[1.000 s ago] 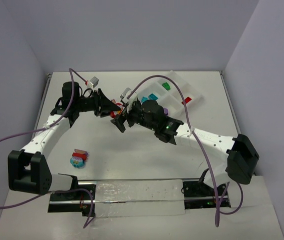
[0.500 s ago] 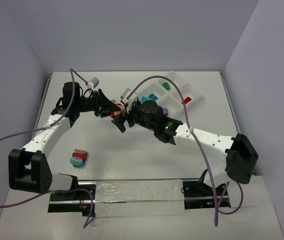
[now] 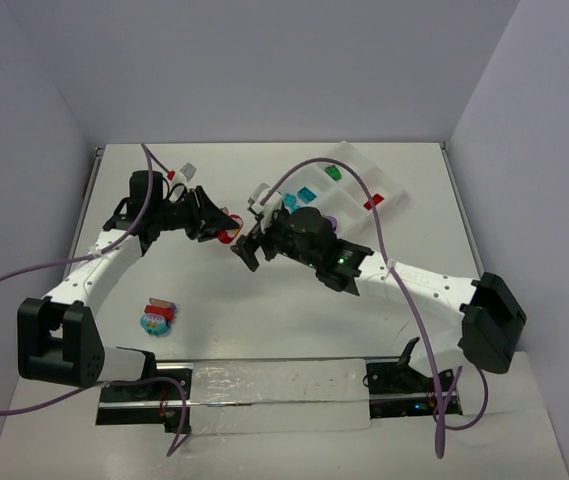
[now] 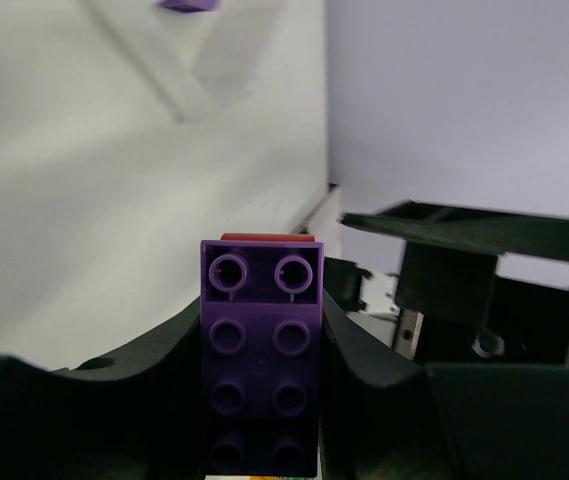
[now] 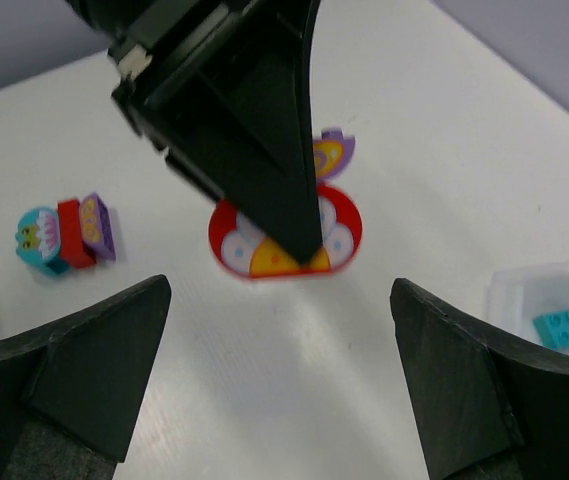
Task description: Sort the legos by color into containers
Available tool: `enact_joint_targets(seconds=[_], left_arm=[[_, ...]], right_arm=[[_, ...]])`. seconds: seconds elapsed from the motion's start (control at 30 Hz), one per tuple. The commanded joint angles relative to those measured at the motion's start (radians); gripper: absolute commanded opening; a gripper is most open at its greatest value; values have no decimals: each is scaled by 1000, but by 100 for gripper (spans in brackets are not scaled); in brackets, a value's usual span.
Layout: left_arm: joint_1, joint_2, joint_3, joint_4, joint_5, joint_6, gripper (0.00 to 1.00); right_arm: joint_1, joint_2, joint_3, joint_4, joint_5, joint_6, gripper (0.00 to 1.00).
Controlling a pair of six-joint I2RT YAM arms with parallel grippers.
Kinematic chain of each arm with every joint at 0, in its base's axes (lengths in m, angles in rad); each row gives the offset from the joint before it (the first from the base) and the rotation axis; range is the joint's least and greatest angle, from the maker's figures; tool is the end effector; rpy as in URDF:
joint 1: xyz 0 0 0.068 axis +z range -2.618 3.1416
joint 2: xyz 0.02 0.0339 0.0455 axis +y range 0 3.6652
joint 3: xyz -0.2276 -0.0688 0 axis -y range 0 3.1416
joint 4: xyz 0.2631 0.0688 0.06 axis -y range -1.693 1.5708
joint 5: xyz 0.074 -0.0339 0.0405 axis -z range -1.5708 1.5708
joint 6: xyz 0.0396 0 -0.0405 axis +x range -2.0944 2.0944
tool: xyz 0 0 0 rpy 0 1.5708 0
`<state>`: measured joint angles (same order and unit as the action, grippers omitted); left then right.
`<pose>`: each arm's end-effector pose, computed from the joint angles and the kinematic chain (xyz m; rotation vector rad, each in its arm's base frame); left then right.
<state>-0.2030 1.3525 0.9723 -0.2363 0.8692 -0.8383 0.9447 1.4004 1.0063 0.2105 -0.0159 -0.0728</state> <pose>0.3059 -0.0938 0.2362 -0.1925 2.3396 -1.5063 0.2099 0.2913 0.2714 -0.8870 1.5659 0.6448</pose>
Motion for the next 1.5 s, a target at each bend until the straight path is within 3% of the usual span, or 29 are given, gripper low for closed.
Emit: enact_joint_targets(seconds=[0.0, 0.13, 0.27, 0.4, 0.6, 0.7, 0.73, 0.8, 0.83, 0.87, 1.17, 1.37, 1.47], left_arm=[[-4, 6, -25, -164, -203, 119, 0], [-21, 48, -88, -163, -343, 126, 0], [-65, 77, -166, -67, -381, 124, 0], [-114, 105, -229, 6, -398, 100, 0], [-180, 178, -198, -14, -581, 47, 1], [-187, 183, -193, -11, -613, 27, 21], [-187, 188, -188, -16, -620, 23, 34], [-187, 206, -180, -35, -631, 25, 76], [-187, 210, -179, -36, -630, 28, 88], [-187, 210, -184, -30, -621, 29, 92], [-187, 163, -200, -32, -648, 26, 90], [-197, 93, -127, -202, -808, 62, 89], [-196, 6, -78, -285, -861, 84, 88]], right_arm=[[9, -149, -121, -32, 45, 27, 98], [6, -283, -248, -112, 118, 66, 98], [5, -335, -272, -182, 202, 71, 98], [6, -341, -271, -202, 253, 108, 98], [6, -264, -203, -251, 258, 158, 98], [6, -249, -183, -281, 264, 173, 97], [6, -247, -176, -285, 254, 169, 97], [5, -256, -179, -280, 241, 161, 96], [5, -261, -183, -275, 244, 159, 96], [5, -266, -186, -270, 253, 158, 96], [5, -273, -195, -272, 267, 161, 96], [6, -274, -184, -273, 261, 156, 97], [-5, -225, -122, -317, 152, 202, 98]])
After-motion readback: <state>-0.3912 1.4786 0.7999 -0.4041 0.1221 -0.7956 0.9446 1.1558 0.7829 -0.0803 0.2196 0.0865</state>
